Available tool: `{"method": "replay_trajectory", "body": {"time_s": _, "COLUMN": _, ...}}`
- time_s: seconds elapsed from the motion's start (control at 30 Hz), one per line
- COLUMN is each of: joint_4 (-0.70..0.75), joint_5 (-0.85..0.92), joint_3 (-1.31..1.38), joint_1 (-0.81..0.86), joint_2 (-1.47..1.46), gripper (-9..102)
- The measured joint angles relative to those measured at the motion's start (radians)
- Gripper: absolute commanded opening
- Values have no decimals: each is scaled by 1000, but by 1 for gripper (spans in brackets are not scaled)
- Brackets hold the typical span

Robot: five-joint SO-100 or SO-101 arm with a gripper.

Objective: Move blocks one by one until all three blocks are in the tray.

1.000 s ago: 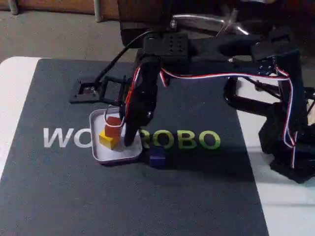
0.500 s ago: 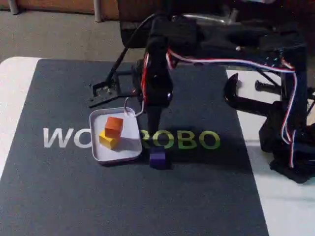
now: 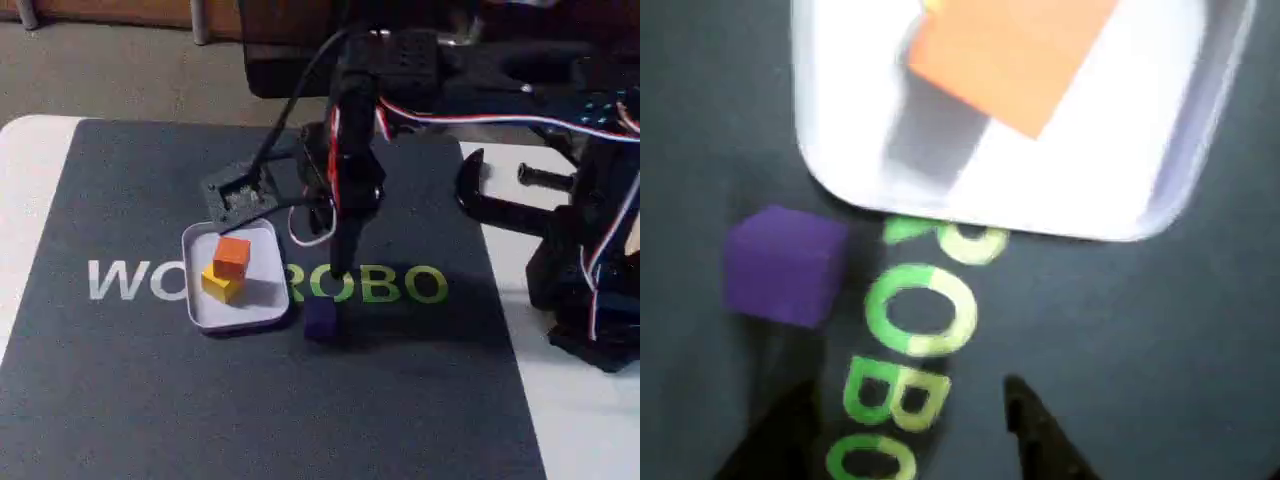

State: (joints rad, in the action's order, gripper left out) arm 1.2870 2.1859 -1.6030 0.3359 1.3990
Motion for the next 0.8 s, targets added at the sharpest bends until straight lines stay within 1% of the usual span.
{"method": "replay_trajectory", "body": {"time_s": 0.13, "joint_4": -172, "joint_5": 6, "joint_3": -232, "joint_1": -15, "joint_2": 137, "gripper": 21}}
{"method": "replay_trajectory", "body": {"time_s": 0.17, "joint_4": -196, "joint_5": 8, "joint_3": -276, "joint_1": -15, "joint_2": 155, "gripper": 21}}
{"method": "replay_trajectory", "body": {"time_s": 0.33, "joint_4": -238, "joint_5": -23, "joint_3": -324, "joint_1": -51, "joint_2": 169, "gripper": 21}}
{"method": "replay_trajectory", "body": {"time_s": 0.6, "joint_4": -259, "joint_5": -104, "joint_3": -347, "joint_1": -106, "joint_2": 184, "gripper": 21}}
{"method": "replay_trajectory", "body": {"time_s": 0.8, "joint_4": -382, "joint_5": -112, "joint_3": -465, "joint_1": -117, "joint_2": 225, "gripper": 21}}
